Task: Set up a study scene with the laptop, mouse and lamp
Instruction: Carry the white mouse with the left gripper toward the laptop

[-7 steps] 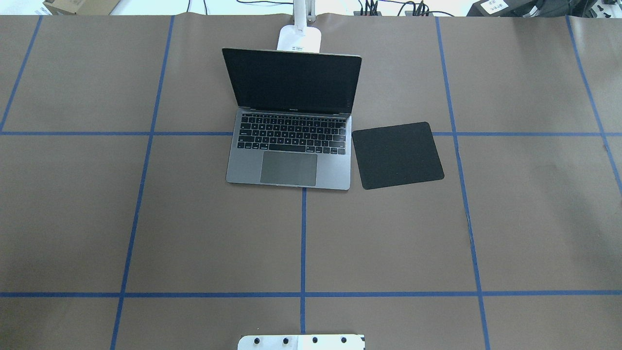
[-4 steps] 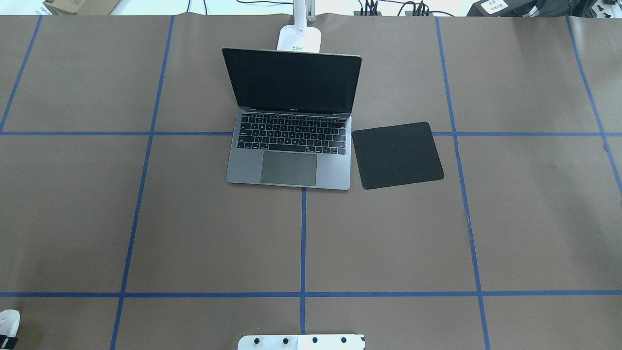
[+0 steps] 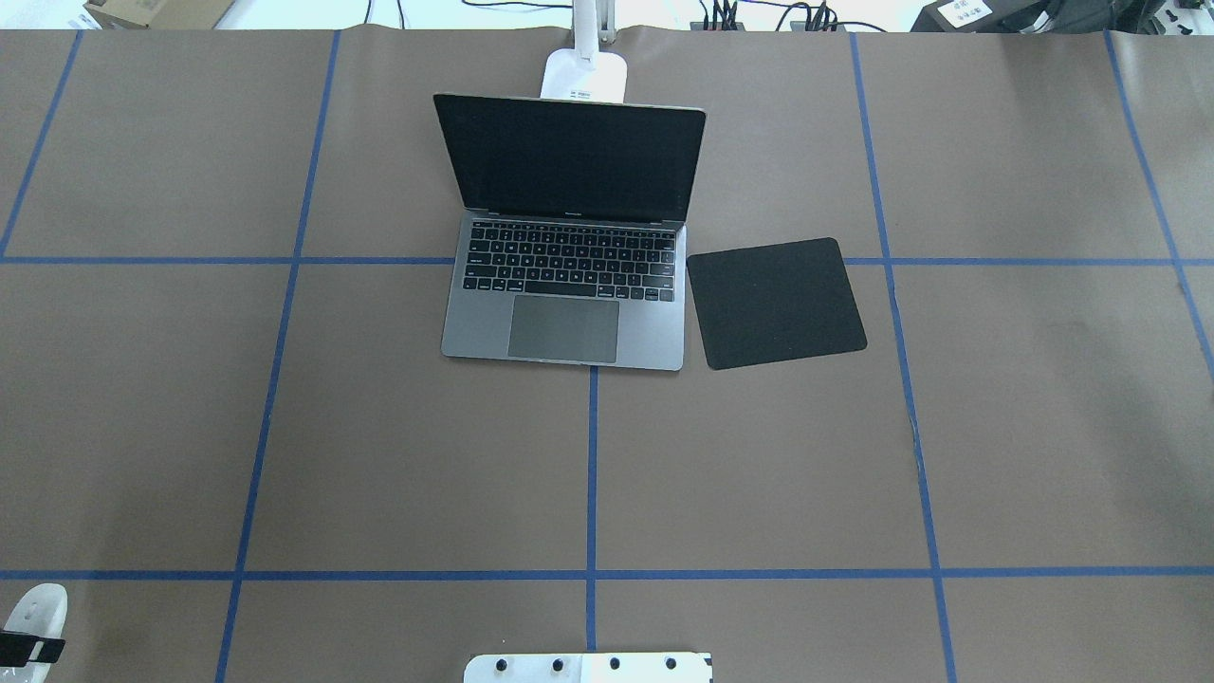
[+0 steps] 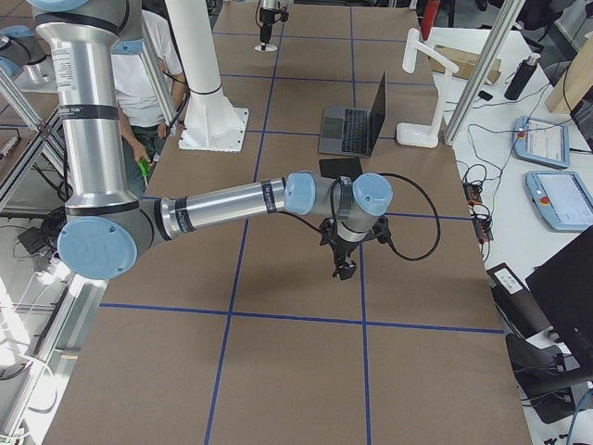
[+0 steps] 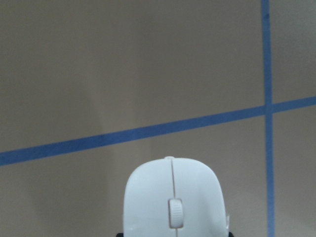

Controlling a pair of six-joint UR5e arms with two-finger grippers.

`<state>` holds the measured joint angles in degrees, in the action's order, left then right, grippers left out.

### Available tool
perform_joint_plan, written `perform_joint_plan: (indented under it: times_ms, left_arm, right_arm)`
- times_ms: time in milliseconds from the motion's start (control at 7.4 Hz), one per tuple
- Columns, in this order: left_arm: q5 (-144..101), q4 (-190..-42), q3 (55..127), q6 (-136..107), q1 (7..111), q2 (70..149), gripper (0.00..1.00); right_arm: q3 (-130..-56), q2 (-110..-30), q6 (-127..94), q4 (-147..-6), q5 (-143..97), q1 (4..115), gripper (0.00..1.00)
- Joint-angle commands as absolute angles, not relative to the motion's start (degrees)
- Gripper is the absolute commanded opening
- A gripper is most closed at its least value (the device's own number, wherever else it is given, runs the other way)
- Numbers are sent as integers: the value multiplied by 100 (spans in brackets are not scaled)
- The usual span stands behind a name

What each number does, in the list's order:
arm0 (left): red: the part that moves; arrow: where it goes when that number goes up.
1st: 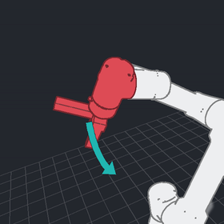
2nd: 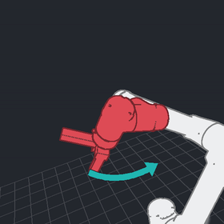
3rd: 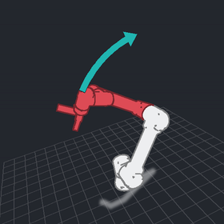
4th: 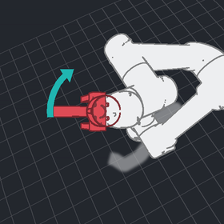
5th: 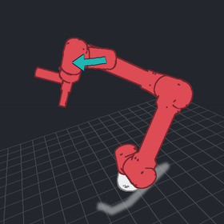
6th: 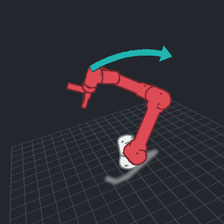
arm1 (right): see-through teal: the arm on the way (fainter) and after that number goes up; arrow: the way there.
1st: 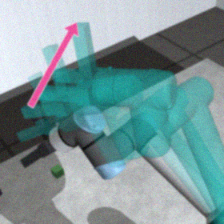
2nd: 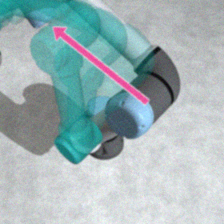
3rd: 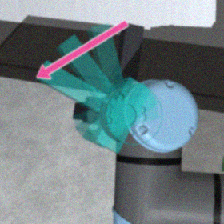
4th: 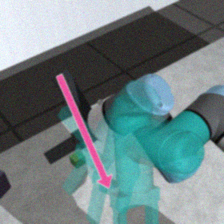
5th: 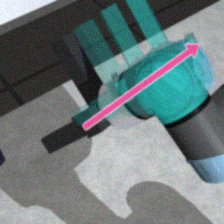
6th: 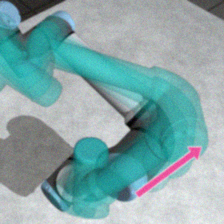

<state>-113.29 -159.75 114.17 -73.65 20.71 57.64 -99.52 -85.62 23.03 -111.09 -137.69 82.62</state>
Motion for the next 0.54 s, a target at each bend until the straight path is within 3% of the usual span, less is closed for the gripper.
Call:
perform_joint_plan:
  times_ms: [0, 406]
  left_arm:
    - [-11347, -14299, 11969, -7365, 2285, 6676, 69]
    - [-11338, -12461, 12094, -7313, 2645, 8360, 69]
  right_arm:
    - [-9897, -8534, 2303, -11101, -13781, 8262, 99]
    - [-9722, -8456, 2303, -11092, -13781, 8262, 99]
